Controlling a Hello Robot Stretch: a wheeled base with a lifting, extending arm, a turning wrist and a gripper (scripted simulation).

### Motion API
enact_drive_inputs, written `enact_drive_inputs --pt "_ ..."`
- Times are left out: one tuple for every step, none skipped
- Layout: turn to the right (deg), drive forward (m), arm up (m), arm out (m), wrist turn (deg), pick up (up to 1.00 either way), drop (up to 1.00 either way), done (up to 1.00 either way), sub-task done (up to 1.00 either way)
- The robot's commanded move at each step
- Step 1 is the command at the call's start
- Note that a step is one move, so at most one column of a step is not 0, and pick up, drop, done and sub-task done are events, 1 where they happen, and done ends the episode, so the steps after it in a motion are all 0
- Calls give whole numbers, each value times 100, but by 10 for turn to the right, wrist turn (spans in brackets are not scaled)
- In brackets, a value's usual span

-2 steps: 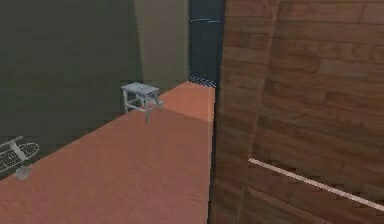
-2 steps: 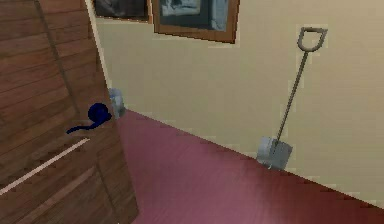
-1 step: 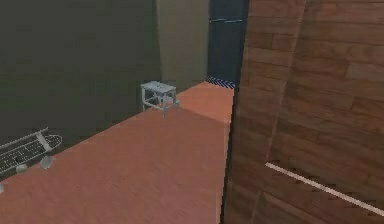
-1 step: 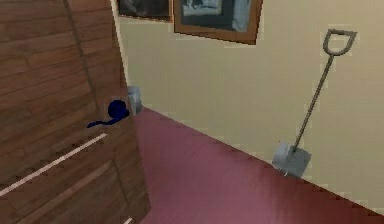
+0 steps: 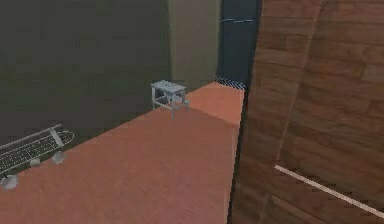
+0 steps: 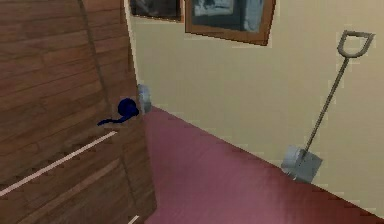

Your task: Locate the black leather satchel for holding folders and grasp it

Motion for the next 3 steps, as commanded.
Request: enact_drive_inputs --pt "210 0 0 0 0 0 0 0 0" --pt "0 45 0 0 0 0 0 0 0" --pt "-450 0 0 0 0 0 0 0 0"
